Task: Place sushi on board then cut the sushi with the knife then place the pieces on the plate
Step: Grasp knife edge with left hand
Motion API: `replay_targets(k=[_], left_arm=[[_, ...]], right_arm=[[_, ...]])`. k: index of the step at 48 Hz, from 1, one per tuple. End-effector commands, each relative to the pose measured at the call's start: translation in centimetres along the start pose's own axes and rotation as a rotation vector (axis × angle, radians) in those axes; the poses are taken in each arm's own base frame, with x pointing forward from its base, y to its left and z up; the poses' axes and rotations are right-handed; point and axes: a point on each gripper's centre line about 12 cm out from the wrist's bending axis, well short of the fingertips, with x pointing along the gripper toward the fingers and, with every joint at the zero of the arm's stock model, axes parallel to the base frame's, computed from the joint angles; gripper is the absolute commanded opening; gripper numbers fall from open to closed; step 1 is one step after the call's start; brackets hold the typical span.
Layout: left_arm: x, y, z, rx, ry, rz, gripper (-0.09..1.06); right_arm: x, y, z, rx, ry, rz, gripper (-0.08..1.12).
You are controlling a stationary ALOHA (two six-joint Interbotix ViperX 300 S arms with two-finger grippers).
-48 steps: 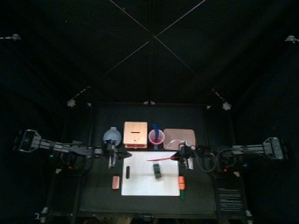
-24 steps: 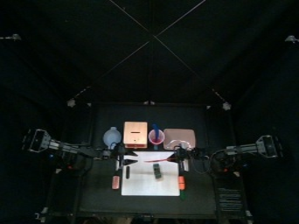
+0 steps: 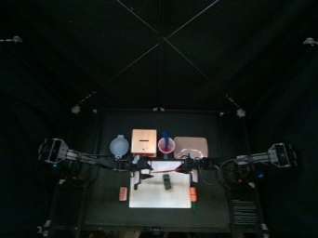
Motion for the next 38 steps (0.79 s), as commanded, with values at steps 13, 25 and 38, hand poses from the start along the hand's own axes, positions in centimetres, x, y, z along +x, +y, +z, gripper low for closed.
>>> replay_targets(k=[13,25,38], left_arm=[[2.4,0.5,1.2,0.024,0.078,0.012,0.78],[3.0,0.9,1.4,0.052,0.101,0.022,0.78],[2.8,1.0,1.5,0.057,0.098,0.023,0.74]], right_arm=[[-0.2,0.3,1.2,-0.002,-0.036,0.007,0.37],[-0.1,0.3,0.9,-0.002,-0.028,0.007,0.37],[0.1,0.3,0.7,-0.002,-0.018,0.007,0.37]])
